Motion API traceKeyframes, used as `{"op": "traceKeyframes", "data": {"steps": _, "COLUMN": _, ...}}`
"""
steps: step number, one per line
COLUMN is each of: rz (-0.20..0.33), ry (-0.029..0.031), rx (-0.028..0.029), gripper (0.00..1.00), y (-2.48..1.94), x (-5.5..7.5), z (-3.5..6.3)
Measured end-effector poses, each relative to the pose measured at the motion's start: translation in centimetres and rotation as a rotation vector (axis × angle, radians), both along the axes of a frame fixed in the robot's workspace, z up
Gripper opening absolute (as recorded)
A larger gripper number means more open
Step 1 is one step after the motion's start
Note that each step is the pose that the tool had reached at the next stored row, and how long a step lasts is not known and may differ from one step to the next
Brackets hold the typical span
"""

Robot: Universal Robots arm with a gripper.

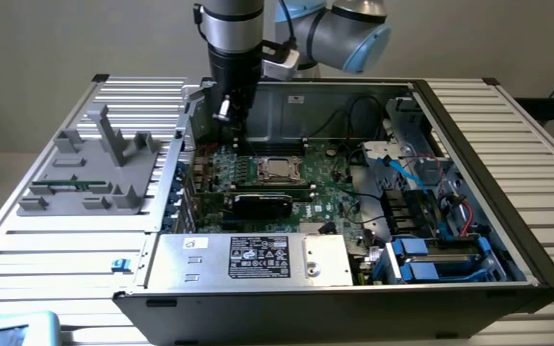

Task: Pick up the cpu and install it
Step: 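Close the cpu cover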

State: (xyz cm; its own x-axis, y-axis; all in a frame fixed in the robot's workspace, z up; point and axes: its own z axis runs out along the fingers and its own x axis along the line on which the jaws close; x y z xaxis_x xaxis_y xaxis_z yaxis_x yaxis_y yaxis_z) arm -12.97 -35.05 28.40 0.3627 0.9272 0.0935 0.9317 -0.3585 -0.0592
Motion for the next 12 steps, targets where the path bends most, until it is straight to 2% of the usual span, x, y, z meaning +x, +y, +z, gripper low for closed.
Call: {"op": "traceKeyframes", "data": {"steps": 12, "rz": -0.206, "ry": 0.0000, "rx": 0.0000, "gripper": 0.12, "y": 0.00, "x": 0.00, "z": -0.09}}
